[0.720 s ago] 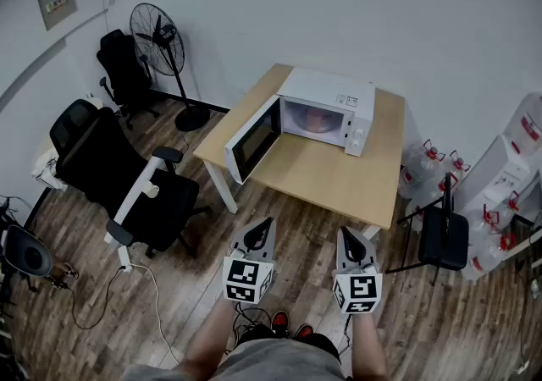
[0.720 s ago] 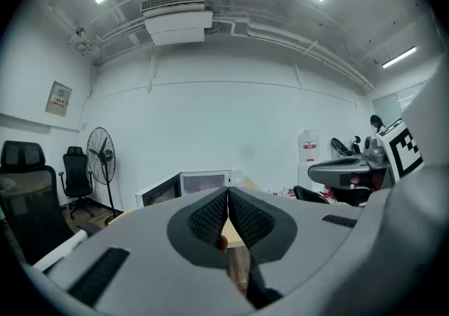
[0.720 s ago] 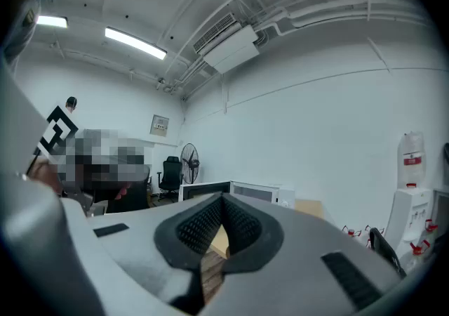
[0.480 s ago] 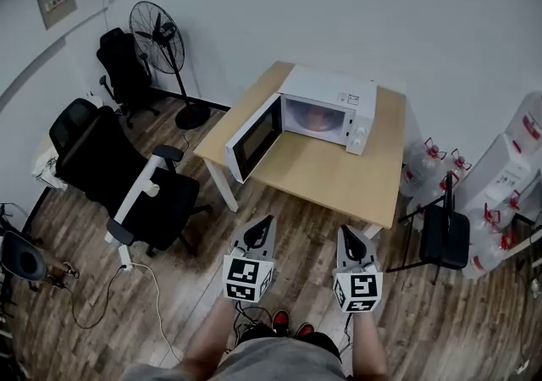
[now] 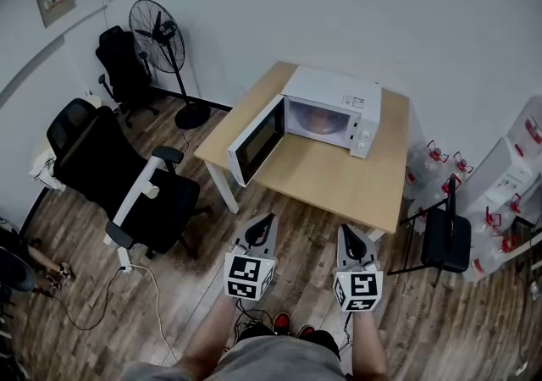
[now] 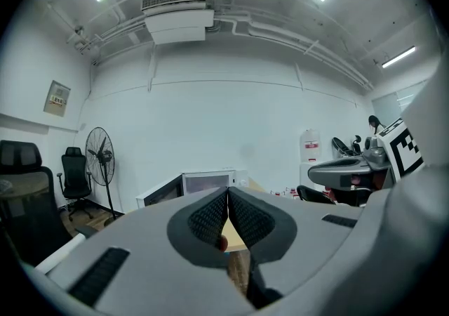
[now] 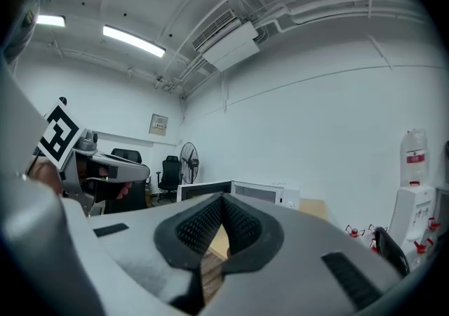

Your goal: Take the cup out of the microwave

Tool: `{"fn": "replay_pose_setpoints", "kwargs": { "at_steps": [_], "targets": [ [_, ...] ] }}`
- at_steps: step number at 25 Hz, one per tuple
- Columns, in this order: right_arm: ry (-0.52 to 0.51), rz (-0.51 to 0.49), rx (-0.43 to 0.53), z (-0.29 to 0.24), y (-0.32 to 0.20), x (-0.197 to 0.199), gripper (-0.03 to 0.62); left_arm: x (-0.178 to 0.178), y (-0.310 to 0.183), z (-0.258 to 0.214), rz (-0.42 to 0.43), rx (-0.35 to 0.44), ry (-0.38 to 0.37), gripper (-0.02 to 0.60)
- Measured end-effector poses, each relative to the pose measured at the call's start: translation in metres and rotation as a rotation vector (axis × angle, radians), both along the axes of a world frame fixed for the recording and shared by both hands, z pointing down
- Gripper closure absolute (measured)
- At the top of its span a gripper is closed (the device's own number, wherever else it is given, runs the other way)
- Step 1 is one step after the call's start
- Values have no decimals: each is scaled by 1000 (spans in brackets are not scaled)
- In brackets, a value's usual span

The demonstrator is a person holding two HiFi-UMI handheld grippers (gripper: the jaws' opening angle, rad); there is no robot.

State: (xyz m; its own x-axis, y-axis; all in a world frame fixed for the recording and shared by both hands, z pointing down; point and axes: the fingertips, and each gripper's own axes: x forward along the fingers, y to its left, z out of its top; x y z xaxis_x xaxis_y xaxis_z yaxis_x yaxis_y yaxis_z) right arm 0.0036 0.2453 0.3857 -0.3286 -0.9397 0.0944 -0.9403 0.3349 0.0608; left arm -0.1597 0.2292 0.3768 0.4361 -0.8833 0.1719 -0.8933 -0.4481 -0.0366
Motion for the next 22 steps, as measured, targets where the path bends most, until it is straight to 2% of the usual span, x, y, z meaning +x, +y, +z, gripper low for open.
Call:
{"fn": "replay_pose_setpoints", "kwargs": {
  "at_steps": [13, 22],
  "targets": [
    [-5, -19, -4, 7, -42, -22, 577, -19, -40, 7, -11, -9, -3, 558],
    [-23, -12, -7, 18, -116, -5, 577, -8, -113, 14, -21, -6, -13, 558]
  ]
}}
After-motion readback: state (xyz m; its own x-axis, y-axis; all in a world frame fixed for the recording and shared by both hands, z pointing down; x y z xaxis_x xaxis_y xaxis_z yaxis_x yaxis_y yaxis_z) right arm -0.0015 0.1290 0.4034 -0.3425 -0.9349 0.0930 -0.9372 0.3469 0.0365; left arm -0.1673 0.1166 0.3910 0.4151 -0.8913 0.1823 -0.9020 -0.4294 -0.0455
